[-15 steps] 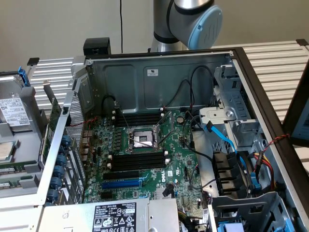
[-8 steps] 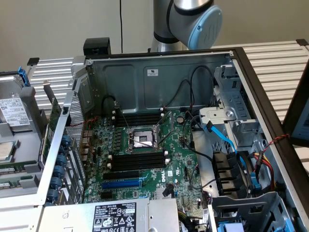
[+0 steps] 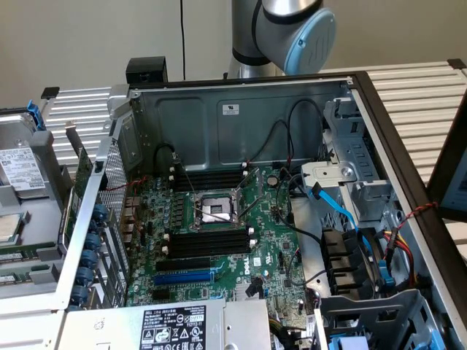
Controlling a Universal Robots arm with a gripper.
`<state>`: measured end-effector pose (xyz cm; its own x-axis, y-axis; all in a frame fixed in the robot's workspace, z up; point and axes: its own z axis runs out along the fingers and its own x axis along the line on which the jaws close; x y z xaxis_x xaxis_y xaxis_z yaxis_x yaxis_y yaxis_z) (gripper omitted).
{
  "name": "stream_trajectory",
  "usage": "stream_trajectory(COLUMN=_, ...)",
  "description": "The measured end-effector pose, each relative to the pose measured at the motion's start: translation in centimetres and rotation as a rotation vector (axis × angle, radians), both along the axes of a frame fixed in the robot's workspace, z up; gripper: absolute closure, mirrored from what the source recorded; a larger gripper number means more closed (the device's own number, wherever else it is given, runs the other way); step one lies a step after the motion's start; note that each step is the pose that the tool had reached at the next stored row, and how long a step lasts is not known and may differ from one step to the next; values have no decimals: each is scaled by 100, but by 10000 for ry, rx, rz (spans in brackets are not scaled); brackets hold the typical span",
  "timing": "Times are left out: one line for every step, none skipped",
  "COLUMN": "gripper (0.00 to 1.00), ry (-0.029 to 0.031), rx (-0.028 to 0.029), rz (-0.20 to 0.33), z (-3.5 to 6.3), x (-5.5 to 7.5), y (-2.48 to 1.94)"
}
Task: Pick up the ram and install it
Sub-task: 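Pick up the ram and move it above insertion slot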
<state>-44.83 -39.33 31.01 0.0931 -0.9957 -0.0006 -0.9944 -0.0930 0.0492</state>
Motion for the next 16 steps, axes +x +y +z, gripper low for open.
stream_trajectory(gripper=61, ry=-32, rx=-17, rz=-62, z=-6, x=0, y=-1)
stream_trajectory(gripper=61, ry=-64, rx=-31, rz=-150, z=-14, x=1, y=-1)
stream_trajectory(gripper=61, ry=-91, rx=-42, rz=-247, z=-22, x=1, y=-1)
stream_trajectory(gripper=61, ry=-114, rx=-45, rz=-347, z=-31, x=1, y=-1)
stream_trajectory(gripper=61, ry=-134, rx=-47, rz=-447, z=-40, x=1, y=0)
stream_trajectory(gripper=61, ry=-146, rx=-45, rz=-539, z=-54, x=1, y=0)
stream_trajectory(gripper=61, ry=-152, rx=-47, rz=-622, z=-68, x=0, y=0)
stream_trajectory(gripper=61, ry=-159, rx=-47, rz=-695, z=-83, x=0, y=0)
stream_trajectory(gripper=61, ry=-163, rx=-48, rz=-755, z=-101, x=0, y=0)
stream_trajectory(gripper=61, ry=-166, rx=-48, rz=-794, z=-118, x=0, y=0)
stream_trajectory(gripper=61, ry=-171, rx=-48, rz=-824, z=-137, x=0, y=0)
stream_trajectory(gripper=61, ry=-175, rx=-49, rz=-851, z=-155, x=0, y=0)
stream_trajectory(gripper=61, ry=-177, rx=-49, rz=-880, z=-174, x=0, y=0)
stream_trajectory(gripper=61, ry=-180, rx=-49, rz=-908, z=-192, x=0, y=0)
stream_trajectory(gripper=61, ry=-181, rx=-50, rz=-937, z=-210, x=0, y=-1)
stream_trajectory(gripper=61, ry=-184, rx=-50, rz=-964, z=-228, x=0, y=-4)
